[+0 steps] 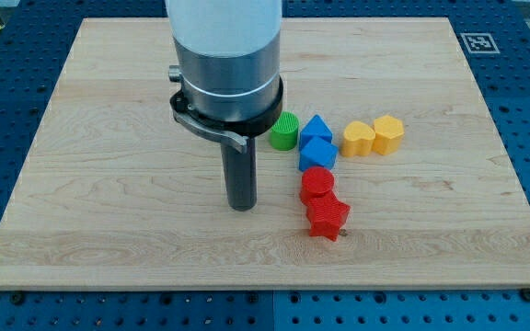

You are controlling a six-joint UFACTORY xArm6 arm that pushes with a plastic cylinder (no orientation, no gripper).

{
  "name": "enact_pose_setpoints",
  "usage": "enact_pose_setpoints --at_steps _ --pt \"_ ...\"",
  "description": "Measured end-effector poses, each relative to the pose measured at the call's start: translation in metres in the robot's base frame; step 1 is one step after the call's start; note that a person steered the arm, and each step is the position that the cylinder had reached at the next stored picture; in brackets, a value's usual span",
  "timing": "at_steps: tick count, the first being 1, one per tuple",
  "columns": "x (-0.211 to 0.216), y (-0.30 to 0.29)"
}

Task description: Slightly adjust the red circle below the red star

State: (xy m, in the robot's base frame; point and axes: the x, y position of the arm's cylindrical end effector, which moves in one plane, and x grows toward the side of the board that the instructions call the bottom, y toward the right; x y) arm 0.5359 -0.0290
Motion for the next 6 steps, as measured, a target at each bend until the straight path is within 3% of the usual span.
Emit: enact_pose_setpoints --at_steps 4,6 --pt "0.016 0.007" --pt "0.016 0.045"
